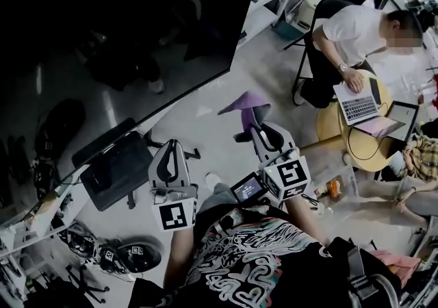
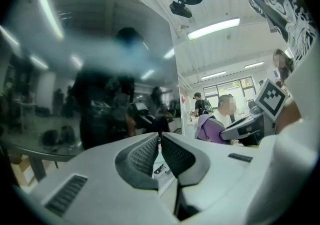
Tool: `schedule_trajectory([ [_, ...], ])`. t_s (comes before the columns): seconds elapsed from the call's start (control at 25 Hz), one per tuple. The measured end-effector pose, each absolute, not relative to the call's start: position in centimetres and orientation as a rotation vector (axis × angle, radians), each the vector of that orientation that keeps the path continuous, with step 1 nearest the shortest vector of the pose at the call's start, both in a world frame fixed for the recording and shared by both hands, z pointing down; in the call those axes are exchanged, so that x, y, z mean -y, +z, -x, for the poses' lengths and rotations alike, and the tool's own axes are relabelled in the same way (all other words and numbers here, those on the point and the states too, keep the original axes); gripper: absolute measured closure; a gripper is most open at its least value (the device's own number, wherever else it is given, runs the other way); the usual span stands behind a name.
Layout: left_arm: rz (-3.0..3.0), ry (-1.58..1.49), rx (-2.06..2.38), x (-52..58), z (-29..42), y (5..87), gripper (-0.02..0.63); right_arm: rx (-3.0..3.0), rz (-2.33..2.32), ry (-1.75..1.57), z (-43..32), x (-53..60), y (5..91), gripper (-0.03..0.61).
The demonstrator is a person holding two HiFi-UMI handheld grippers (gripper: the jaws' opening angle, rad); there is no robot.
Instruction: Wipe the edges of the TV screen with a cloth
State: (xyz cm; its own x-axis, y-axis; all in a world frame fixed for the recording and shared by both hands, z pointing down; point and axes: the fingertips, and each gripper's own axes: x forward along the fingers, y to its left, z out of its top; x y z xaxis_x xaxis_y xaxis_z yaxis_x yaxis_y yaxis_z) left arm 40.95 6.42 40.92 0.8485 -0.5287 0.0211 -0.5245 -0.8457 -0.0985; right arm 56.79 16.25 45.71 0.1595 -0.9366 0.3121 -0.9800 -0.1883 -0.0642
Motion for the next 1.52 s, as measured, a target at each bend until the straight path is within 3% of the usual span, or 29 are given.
schedule_trajectory([
  [1.52, 2.775, -0.176, -1.11, -2.8, -45.5, 38.7, 0.588, 2.147, -1.966, 0.369, -63.1, -7.7, 45.3, 0.508],
])
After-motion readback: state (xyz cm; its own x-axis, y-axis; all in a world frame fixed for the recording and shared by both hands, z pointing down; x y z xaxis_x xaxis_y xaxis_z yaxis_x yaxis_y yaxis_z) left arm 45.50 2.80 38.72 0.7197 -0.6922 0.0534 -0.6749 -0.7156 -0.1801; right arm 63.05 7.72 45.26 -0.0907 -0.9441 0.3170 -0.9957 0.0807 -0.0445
